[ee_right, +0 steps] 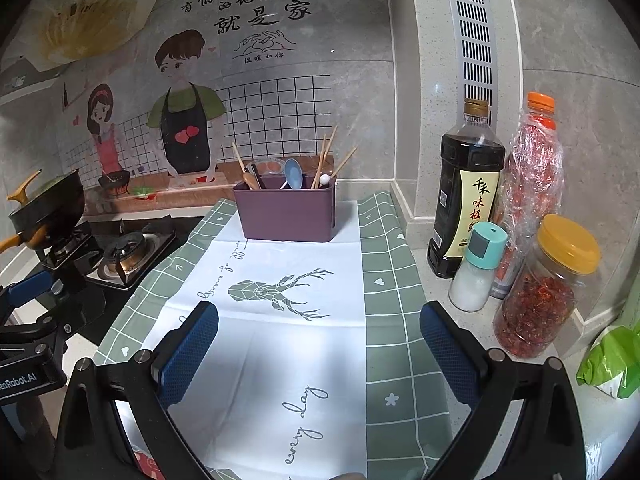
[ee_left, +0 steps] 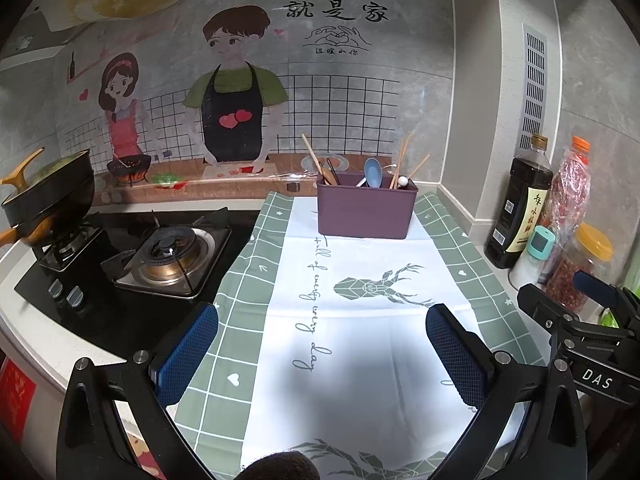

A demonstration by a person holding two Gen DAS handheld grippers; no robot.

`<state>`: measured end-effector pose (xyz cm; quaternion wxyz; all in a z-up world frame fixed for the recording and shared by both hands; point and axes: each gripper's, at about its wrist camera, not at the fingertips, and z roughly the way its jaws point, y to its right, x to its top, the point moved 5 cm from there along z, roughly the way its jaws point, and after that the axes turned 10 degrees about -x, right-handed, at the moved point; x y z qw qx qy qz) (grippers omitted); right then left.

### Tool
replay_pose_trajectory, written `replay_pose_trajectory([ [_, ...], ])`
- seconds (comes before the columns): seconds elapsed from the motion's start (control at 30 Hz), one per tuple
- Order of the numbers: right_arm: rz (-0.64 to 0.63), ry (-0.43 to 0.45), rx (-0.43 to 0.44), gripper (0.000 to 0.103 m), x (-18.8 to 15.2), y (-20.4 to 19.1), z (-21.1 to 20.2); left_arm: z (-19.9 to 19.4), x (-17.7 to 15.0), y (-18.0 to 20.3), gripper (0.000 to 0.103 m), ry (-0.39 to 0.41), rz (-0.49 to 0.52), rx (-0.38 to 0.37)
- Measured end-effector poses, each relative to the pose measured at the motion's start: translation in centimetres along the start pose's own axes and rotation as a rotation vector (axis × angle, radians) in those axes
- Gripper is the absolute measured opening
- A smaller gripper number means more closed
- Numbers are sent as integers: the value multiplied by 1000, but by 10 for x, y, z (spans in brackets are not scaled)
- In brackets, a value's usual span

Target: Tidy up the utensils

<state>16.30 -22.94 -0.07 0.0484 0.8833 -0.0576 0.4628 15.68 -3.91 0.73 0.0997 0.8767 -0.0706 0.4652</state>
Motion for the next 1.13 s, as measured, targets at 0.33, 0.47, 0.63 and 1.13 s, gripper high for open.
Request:
replay_pose_trajectory([
  [0.33, -4, 4, 11, 101, 0, 0, -2, -1, -2, 0, 103, -2, 3, 0],
  [0.47, -1, 3, 11, 101, 0, -1, -2, -1, -1, 0, 103, -3, 1, 2],
  [0.63, -2, 4, 9, 101, 0, -1, -3, -2, -4, -7, 103, -5, 0, 1],
  [1.13, -4, 5, 7, 101, 0, -4, -3, 4, -5, -15, 103, -15, 3, -6],
])
